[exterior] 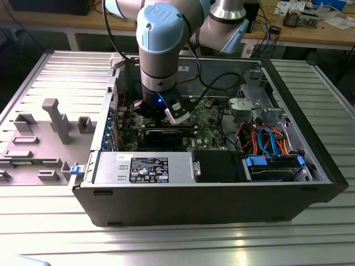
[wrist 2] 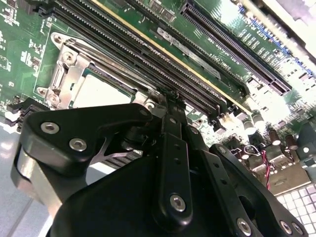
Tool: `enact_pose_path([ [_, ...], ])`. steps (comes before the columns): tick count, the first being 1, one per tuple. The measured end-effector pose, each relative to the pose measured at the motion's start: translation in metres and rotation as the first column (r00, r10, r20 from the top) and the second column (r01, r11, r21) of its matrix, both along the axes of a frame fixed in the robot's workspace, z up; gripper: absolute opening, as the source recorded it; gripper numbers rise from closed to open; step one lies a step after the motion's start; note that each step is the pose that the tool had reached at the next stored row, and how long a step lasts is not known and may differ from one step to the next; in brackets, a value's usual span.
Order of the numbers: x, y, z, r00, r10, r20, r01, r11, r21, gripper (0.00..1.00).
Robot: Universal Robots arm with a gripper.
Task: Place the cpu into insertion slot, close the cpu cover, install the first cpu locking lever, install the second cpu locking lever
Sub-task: 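Install the second cpu locking lever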
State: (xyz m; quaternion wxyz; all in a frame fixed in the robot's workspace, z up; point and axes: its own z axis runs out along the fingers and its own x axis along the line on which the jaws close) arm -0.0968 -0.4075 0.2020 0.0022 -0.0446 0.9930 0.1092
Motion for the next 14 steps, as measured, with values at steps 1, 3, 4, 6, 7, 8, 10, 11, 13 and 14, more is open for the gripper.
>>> enact_pose_path([
  [1,0.0,0.0,0.0012,1.0,0.0,-0.0001,0.0,1.0,-0.0003,0.11],
  [3,-0.0001,-0.0001,0.0054,1.0,0.0,-0.0002,0.0,1.0,-0.0006,0.11],
  [4,-0.0001,0.0,0.0077,1.0,0.0,-0.0002,0.0,1.0,-0.0005,0.11],
  [6,-0.0001,0.0,0.0114,1.0,0.0,-0.0001,0.0,1.0,-0.0005,0.11],
  [7,-0.0001,0.0,0.0129,1.0,0.0,-0.0002,0.0,1.0,-0.0005,0.11],
  [8,-0.0001,0.0,0.0136,1.0,0.0,-0.0002,0.0,1.0,-0.0005,0.11],
  [10,-0.0001,0.0,0.0136,1.0,0.0,-0.0001,0.0,1.0,-0.0003,0.11],
  [11,-0.0001,0.0,0.0137,1.0,0.0,-0.0002,0.0,1.0,-0.0005,0.11],
  [13,-0.0001,0.0,0.0139,1.0,0.0,-0.0002,0.0,1.0,-0.0005,0.11],
  [14,-0.0001,0.0,0.0139,1.0,0.0,-0.0002,0.0,1.0,-0.0005,0.11],
])
